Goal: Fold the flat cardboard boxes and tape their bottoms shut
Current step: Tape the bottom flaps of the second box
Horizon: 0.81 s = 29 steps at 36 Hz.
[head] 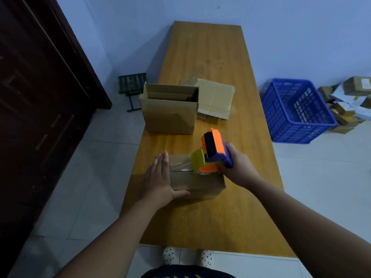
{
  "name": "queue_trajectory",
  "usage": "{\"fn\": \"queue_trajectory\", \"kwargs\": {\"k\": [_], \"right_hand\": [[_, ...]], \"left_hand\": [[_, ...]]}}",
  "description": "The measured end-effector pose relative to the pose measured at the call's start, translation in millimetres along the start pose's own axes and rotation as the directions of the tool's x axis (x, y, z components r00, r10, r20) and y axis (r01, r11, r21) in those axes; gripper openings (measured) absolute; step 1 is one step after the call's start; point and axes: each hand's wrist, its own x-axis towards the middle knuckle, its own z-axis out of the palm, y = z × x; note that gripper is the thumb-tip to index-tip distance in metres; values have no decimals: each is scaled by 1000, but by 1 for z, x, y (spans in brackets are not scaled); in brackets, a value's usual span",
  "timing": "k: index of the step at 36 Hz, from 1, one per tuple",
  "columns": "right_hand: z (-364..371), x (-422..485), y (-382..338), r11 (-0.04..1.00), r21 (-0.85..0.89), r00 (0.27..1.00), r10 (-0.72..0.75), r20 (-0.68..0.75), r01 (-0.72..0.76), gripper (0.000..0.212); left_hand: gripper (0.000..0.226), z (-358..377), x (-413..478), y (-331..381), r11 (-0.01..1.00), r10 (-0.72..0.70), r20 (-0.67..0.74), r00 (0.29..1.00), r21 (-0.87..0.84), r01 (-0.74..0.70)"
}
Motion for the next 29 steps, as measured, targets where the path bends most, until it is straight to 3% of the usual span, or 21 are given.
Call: {"fn": "queue_trajectory", "kwargs": {"k": [7,17,21,29], "right_hand": [[-11,3,-10,973,-212,996,-87,34,92,42],[-31,2,-4,925,-360,992,-125,6,118,47],[-25,2,-2,948,-306,993,-106,-42,88,45],[-9,-10,16,993,106,991,59,-119,-46,33]], "left_hand": [[139,2,-1,-1,1000,6,-9,1000,28,-5],[137,3,0,-5,994,56,-6,998,93,-56],[136,2,1,-6,992,51,20,998,112,-53],[137,3,1,-4,991,38,33,999,126,-41]]}}
